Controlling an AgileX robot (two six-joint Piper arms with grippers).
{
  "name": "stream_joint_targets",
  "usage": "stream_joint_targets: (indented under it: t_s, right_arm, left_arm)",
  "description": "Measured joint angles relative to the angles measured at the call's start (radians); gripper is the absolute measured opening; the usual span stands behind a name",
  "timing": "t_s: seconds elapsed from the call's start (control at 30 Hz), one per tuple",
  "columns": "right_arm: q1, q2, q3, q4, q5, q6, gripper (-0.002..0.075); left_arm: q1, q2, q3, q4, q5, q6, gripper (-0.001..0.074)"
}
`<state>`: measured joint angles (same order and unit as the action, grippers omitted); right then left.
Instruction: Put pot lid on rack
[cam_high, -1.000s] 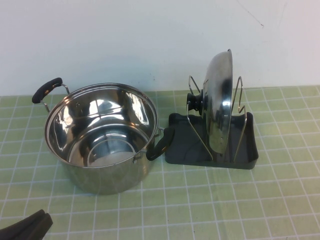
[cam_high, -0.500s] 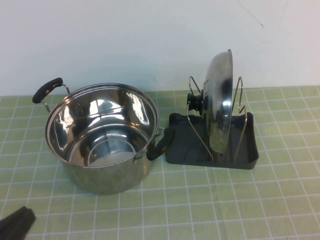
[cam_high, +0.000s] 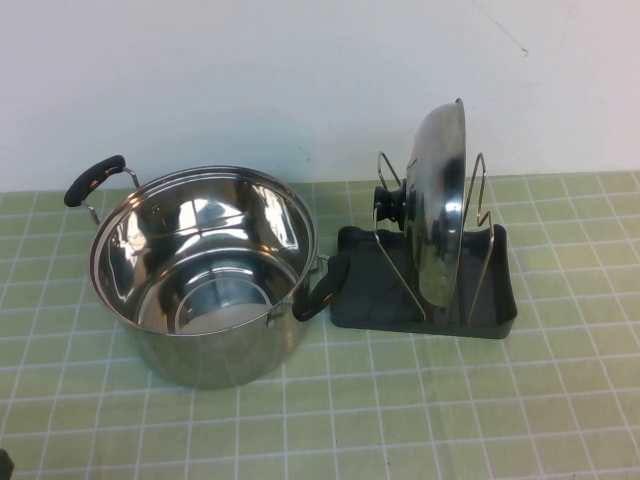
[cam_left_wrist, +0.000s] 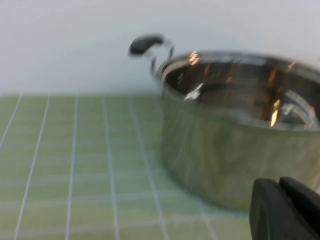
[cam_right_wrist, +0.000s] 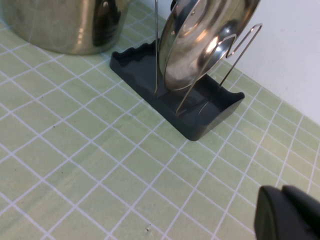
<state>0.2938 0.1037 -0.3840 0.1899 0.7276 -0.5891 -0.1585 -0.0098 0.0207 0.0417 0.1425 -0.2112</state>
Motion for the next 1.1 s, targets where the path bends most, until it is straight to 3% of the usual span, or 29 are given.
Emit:
stream_joint_targets:
  t_s: [0.13,1.1]
  right_arm:
    - [0.0,0.0,0.002,0.0,0.0,0.0,-0.0001]
    - [0.0,0.0,0.003,0.002,0.0,0.0,-0.0001]
  left_arm:
    - [0.042,-0.002,0.0,-0.029,0.157,0.015,-0.0001]
    - [0.108,-0.004,-0.002,-0.034,0.165,0.087,-0.0002]
